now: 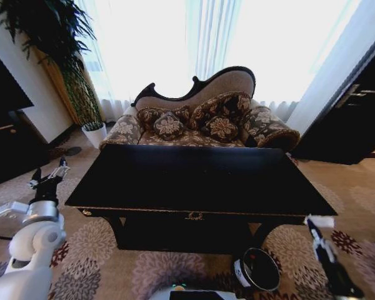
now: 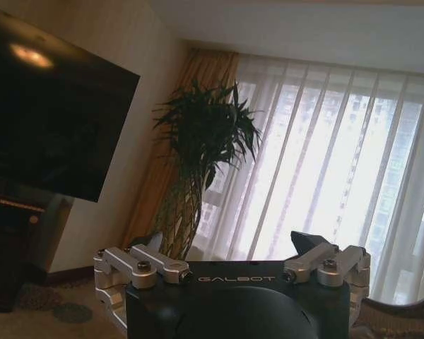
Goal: Move to the front of the table and place the trash on the table into the trash bin.
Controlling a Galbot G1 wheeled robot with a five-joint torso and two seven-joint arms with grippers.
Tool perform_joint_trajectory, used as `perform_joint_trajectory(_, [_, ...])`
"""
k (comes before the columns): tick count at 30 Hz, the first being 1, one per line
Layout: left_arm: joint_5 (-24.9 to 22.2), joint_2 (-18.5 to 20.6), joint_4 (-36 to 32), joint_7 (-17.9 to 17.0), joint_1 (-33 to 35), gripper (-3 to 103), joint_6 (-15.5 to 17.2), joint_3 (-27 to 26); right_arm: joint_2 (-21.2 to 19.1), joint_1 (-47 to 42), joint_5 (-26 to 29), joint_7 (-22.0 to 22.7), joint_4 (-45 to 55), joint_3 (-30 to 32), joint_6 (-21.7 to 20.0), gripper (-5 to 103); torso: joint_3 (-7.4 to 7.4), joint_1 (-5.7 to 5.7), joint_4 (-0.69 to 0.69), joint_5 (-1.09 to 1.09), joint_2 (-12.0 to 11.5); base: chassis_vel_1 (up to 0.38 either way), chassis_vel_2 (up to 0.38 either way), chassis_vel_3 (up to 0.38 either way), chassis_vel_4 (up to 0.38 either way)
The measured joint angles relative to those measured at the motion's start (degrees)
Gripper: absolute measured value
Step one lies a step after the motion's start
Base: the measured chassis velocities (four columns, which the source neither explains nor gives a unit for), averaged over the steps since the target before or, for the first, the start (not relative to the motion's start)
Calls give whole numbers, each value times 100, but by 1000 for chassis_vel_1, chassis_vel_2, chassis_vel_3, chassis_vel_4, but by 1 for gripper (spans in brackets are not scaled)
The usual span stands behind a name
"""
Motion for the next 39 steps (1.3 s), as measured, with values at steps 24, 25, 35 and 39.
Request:
perform_joint_trajectory(24, [-281,-55,-649,-112,387,100,223,-964,-836,1965,-4339,1579,-3553,-1504,1246,0,1,0,1,-1,-1,0,0,0,0])
perform_joint_trajectory(25, [-266,-94,-699,-113,409,100,223,-982,-860,2089,-4600,1730,-3649,-1550,1202,0,1,0,1,0,-1,0,0,0,0])
perform_joint_trajectory(35, [-37,-364,-1031,-136,535,100,234,-1196,-980,3204,-6942,3647,-4874,-2270,908,0,1,0,1,2,-1,0,0,0,0])
perform_joint_trajectory(39, [-17,-424,-1090,-143,603,100,242,-1287,-1145,3420,-6958,4258,-5368,-2580,561,0,1,1,1,1,-1,0,0,0,0])
